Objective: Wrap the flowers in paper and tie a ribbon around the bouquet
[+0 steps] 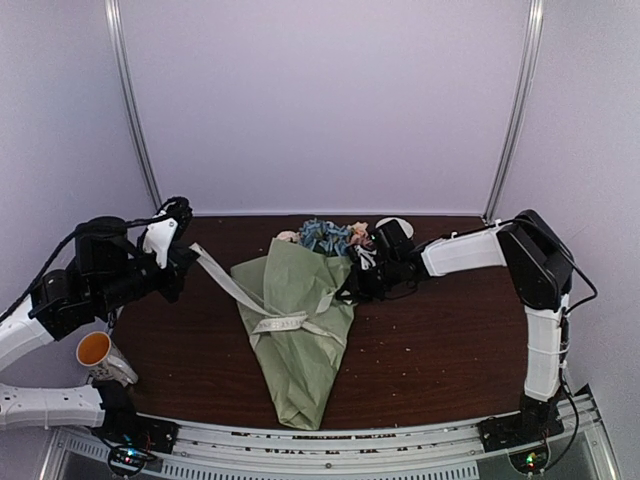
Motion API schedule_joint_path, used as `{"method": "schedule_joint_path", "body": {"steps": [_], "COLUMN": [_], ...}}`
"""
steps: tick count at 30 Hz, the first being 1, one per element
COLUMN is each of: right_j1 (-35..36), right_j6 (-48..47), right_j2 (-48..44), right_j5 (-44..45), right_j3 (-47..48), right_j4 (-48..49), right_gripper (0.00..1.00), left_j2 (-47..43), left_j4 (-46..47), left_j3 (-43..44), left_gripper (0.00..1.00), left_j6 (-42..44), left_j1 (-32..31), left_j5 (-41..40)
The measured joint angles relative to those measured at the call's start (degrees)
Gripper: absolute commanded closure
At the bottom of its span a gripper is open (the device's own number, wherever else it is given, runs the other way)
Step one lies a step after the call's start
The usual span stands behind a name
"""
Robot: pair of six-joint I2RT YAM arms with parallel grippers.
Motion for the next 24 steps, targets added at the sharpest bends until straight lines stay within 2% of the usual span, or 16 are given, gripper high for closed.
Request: {"method": "schedule_joint_path", "body": {"steps": [4,7,11,15,21,24], "right_j1": [0.2,0.3,0.4,0.4,0.5,0.5], "right_j6": [-0.1,-0.3,-0.6,-0.8,-1.0,-1.1], "right_j2": [0.5,0.7,1.3,1.7,2.6,2.6], "right_j5": [0.2,0.2,0.2,0.2,0.3,0.4], "right_j3": [1.3,1.8,2.6,3.0,4.2,4.3], "right_j4": [-0.9,-1.3,-1.8,-2.2,-2.8,-3.1], "right_gripper": [1.00,1.00,1.00,1.00,1.00,1.00], "left_j2": [2.8,4.9,8.6,7.9,1.6,3.8], "left_j4": [2.7,7.7,8.1,3.6,-2.0,-4.7], "left_j3": [3.4,3.9,6.2,9.8,10.8,11.7], "left_gripper": [0.97,0.99,1.00,0.98,1.00,1.00], "left_j6": [7.8,16.0,22.1,20.9,14.1,10.9], "left_j1": [-7.1,-13.8,-18.8,-19.4,-19.6,-19.6], "left_j5": [-11.3,-19.5,-23.2,-19.6,-4.9,1.7]}}
